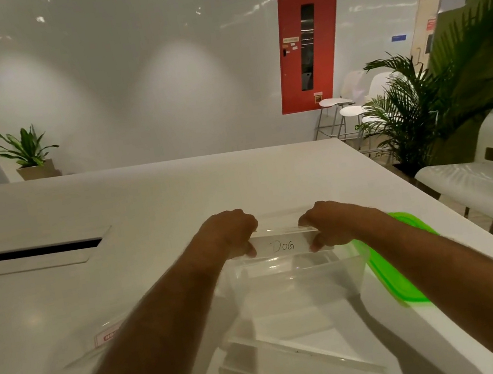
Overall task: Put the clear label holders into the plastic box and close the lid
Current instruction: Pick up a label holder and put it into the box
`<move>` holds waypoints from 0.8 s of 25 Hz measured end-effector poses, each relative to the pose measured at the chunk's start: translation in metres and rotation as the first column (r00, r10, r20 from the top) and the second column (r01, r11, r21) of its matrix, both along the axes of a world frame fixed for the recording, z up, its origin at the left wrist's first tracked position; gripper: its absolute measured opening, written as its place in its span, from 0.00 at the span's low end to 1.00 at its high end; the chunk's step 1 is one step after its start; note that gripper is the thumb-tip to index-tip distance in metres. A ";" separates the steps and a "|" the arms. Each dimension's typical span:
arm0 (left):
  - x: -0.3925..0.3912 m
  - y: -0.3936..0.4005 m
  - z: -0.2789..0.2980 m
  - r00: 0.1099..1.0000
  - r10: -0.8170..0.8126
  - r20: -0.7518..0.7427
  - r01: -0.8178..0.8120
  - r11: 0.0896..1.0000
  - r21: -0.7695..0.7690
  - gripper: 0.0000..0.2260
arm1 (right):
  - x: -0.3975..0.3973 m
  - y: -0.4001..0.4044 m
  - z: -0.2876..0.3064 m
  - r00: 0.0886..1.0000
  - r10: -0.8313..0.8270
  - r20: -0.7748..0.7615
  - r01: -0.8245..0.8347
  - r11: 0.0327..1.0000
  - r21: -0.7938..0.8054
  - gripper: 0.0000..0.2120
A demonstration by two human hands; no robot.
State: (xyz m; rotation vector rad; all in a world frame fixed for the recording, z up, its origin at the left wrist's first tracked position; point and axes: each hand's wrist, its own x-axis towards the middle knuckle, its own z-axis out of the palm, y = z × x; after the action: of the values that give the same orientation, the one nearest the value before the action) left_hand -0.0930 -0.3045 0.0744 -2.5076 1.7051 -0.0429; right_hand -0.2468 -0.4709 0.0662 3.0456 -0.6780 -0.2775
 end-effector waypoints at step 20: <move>-0.003 -0.025 -0.035 0.993 -0.040 0.111 0.023 0.989 0.145 0.18 | 0.014 0.004 -0.027 0.994 -0.046 -0.095 0.041 0.998 -0.057 0.27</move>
State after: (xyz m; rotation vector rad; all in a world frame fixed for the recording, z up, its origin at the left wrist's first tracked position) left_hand -0.0965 -0.3290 0.0390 -2.3285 1.6413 -0.0621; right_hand -0.2324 -0.4671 0.0390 2.9468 -0.7334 -0.3961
